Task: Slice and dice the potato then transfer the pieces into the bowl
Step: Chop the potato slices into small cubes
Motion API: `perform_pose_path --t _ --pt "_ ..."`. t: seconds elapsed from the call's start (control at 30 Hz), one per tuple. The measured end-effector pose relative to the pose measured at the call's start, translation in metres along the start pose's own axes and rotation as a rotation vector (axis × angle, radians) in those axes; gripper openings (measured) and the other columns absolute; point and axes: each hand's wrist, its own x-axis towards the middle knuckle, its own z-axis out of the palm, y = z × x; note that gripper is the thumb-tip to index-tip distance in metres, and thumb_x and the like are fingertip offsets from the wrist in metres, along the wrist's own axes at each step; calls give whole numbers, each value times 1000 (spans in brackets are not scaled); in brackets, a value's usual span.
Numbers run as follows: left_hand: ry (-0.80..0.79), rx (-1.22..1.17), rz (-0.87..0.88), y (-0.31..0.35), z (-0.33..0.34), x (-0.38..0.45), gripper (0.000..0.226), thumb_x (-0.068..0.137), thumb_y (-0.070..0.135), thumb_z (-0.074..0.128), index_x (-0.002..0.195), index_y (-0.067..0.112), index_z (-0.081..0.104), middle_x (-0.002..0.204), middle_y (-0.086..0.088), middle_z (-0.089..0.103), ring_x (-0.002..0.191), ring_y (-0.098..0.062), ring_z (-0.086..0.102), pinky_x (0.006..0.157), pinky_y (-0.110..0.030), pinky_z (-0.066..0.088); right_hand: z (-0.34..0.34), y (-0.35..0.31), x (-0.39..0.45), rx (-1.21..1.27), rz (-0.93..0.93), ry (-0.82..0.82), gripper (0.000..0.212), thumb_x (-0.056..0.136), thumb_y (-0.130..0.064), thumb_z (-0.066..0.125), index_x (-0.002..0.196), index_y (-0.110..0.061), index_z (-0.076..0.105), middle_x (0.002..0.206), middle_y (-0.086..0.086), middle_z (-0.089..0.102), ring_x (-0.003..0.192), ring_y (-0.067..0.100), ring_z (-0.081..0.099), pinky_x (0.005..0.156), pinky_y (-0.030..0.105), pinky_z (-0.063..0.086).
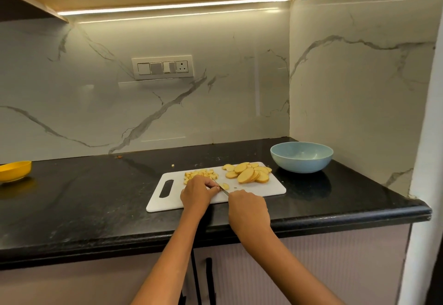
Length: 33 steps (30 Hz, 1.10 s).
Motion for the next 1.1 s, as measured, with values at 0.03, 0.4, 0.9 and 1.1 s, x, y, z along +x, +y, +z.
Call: perform_pose_path --t 0.03,0.4,0.9,1.1 --pt "3 -2 1 0 0 0 10 84 25 67 86 19 74 98 6 70 93 -12 59 70 -25 36 0 2 1 2 2 -1 27 98 -12 42 125 -9 50 118 9 57 103 21 59 80 28 45" --pt "26 13 38 -4 4 4 8 84 23 68 90 22 73 101 6 69 95 -14 60 71 -25 40 15 28 28 367 178 134 25 100 -27 41 116 -14 53 107 5 62 92 18 61 74 26 44" --pt "-346 56 346 -6 -5 27 26 89 1 57 107 13 70 110 0 66 96 -11 56 87 -18 43 28 37 46 404 163 220 27 101 -30 37 117 -15 54 102 4 65 85 16 62 73 27 49" --pt "-255 0 294 -16 -6 12 23 87 23 64 108 16 69 103 1 64 85 -7 52 71 -10 38 29 35 43 303 107 184 26 101 -30 38 117 -15 51 100 4 63 83 15 61 71 26 48"
